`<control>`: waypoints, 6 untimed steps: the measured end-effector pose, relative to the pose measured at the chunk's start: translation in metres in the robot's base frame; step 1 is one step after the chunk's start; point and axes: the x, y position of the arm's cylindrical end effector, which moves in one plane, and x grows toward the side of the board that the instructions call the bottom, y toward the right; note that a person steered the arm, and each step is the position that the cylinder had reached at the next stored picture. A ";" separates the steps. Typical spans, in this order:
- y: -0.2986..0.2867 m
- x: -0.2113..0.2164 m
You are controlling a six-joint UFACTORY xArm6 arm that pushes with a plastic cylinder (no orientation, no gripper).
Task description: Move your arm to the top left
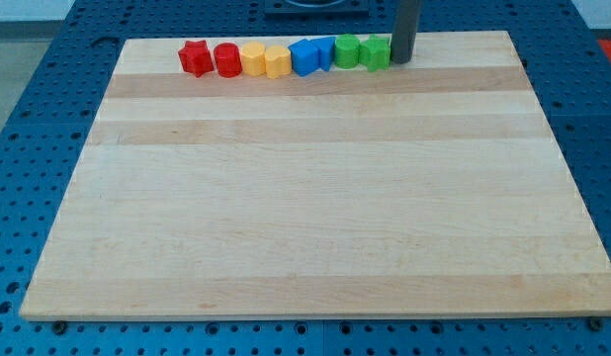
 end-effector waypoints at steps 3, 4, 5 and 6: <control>-0.185 0.105; -0.315 0.098; -0.427 0.060; -0.431 0.054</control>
